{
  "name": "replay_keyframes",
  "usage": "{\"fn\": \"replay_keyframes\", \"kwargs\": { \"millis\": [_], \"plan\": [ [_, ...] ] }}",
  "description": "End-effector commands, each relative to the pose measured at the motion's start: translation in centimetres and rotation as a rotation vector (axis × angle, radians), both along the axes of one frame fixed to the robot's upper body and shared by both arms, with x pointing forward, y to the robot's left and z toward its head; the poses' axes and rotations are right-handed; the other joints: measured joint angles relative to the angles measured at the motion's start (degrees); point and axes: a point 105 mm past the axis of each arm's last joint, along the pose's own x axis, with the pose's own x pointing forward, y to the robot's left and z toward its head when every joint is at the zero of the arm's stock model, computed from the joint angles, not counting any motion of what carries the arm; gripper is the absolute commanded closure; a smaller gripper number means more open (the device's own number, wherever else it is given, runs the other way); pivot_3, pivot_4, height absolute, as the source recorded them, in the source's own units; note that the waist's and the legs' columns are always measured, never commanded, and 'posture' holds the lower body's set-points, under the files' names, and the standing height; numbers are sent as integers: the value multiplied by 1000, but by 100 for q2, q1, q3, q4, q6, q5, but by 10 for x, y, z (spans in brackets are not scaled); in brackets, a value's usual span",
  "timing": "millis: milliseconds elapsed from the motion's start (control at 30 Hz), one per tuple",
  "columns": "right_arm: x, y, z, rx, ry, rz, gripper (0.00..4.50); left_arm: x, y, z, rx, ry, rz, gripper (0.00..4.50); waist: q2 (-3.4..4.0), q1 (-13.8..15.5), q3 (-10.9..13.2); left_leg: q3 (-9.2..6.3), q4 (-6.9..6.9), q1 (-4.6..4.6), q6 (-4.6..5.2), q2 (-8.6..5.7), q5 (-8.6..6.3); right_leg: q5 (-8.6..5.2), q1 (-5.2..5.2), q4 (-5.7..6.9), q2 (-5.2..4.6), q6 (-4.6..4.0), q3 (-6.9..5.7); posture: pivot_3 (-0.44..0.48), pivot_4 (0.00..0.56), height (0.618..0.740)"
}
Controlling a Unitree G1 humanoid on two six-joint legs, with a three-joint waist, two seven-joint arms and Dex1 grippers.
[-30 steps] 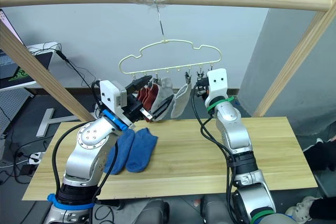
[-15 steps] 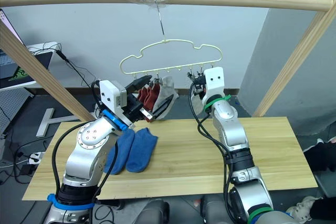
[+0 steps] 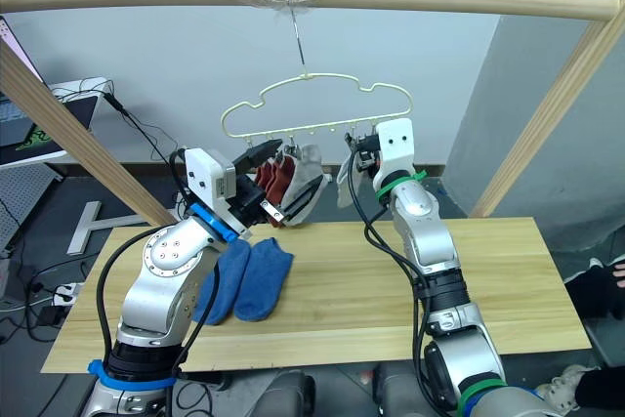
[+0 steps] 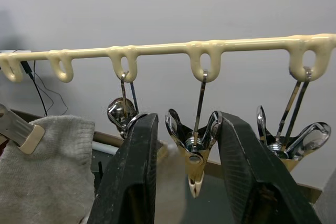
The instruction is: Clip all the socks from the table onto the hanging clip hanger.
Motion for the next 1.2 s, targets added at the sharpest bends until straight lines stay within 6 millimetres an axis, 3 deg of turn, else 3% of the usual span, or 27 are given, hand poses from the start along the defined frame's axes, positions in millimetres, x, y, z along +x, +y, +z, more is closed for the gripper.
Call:
{"fn": "replay_keyframes", "kwargs": {
  "millis": [33, 767, 1000, 1200],
  "plan": [
    [-1, 5, 20, 23, -66, 11, 2835, -6, -3, 17, -16, -67, -9, 0, 0, -1, 0, 0, 0, 0, 0, 0, 0, 0, 0, 0, 0, 0, 0, 67, 202, 740],
    [3, 4, 21, 13, -73, 17, 2835, -7, -5, 20, -23, -68, -13, 0, 2, -1, 12, 0, -3, -2, 0, 0, 0, -1, 0, -7, 0, 1, 0, 64, 210, 740],
    [1, 5, 22, 12, -82, 23, 4391, -8, -5, 20, -28, -67, -15, 0, 7, -2, 18, -1, -4, -2, 0, 0, 0, -1, 0, -8, 0, 2, -1, 62, 211, 740],
    [0, 4, 22, 9, -84, 27, 4474, -8, -6, 19, -27, -64, -17, 0, 7, -2, 19, 0, -4, -3, 0, 0, 0, -1, 0, -9, 0, 2, 0, 62, 211, 740]
  ]
}}
